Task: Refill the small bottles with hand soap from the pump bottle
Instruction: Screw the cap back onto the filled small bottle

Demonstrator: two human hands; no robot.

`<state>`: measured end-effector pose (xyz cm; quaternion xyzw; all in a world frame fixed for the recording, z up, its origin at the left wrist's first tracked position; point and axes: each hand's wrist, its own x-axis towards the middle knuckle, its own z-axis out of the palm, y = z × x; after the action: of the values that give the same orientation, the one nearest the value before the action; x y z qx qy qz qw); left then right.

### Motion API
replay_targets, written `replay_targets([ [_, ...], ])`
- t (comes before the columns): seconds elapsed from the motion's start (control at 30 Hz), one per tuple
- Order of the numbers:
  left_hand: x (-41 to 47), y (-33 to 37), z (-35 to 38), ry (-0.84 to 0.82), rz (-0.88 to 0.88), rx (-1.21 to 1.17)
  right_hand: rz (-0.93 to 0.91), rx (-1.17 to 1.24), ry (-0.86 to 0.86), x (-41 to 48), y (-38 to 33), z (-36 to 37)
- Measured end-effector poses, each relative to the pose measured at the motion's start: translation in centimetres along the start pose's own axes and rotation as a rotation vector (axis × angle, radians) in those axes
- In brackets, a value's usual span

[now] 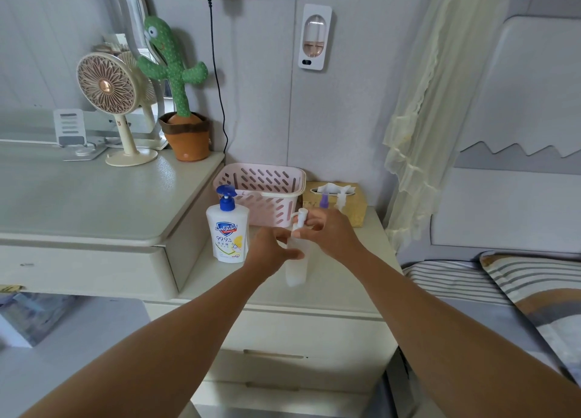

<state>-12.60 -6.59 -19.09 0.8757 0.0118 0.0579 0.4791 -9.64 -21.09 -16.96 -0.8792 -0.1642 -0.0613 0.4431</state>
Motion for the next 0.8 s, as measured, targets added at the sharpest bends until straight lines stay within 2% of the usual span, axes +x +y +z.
replay_targets([
  [0.17, 0.1, 0.0, 0.2, -0.004, 0.024, 0.001, 0.037, -0.046, 0.045, -0.3, -0.1, 0.2],
  [0.33, 0.3, -0.1, 0.2, -0.019, 0.020, 0.007, -0.029, -0.087, -0.044, -0.7, -0.1, -0.7],
  [0.43, 0.3, -0.2, 0.2, -0.014, 0.013, 0.014, -0.057, -0.116, -0.032, -0.7, 0.1, -0.8],
  [0.63, 0.2, -0.1, 0.1, -0.020, 0.038, 0.027, 0.053, -0.115, 0.054, -0.1, 0.2, -0.3],
  [0.8, 0.2, -0.2, 0.2, -0.013, 0.052, 0.033, 0.066, -0.141, -0.063, -0.4, -0.5, -0.5],
])
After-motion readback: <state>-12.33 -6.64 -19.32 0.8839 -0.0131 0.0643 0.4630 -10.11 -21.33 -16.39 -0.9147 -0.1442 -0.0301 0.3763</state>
